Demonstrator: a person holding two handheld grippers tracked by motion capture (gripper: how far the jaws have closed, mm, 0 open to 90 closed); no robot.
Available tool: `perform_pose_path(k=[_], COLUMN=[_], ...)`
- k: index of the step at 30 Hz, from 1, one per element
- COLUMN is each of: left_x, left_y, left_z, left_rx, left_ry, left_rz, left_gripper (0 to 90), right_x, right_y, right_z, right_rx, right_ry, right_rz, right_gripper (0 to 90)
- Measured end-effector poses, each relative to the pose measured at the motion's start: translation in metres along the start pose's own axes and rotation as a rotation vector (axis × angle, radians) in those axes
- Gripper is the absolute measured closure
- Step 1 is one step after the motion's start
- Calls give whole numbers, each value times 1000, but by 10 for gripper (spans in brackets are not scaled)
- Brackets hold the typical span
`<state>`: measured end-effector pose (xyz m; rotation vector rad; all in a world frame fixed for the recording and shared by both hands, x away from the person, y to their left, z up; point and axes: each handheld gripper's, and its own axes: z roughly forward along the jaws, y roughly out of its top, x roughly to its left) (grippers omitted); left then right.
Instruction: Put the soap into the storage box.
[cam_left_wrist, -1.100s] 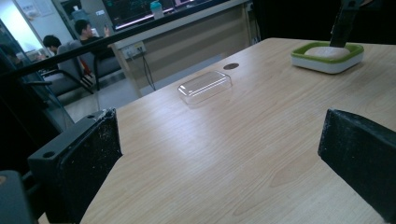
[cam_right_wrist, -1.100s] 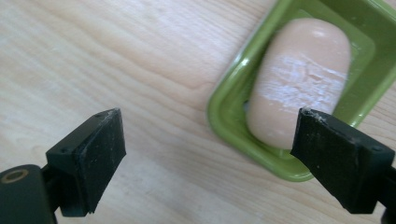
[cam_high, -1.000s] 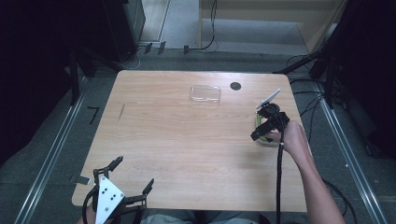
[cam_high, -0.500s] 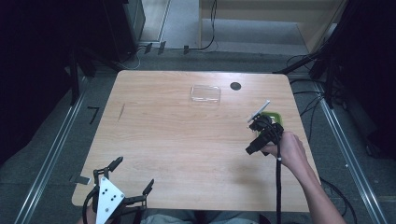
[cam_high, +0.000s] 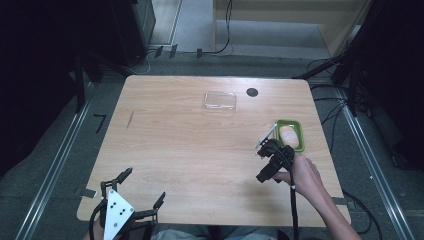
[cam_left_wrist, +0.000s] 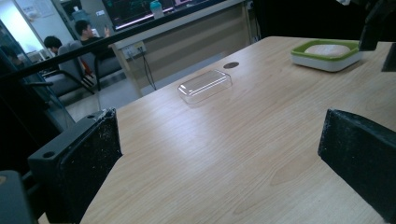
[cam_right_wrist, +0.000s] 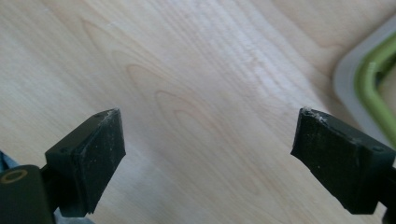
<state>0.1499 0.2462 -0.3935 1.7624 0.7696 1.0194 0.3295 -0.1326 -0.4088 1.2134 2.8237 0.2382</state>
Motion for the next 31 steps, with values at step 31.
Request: perform_pose_path(k=[31], left_x=[1], left_y=[0], left_z=[0], left_rx=[-8], left_ry=[-1], left_rz=[-1], left_gripper=[0], right_x=[53], right_y=[-37], right_z=[47], right_rx=[72], right_ry=[2], right_rz=[-93], right_gripper=[112])
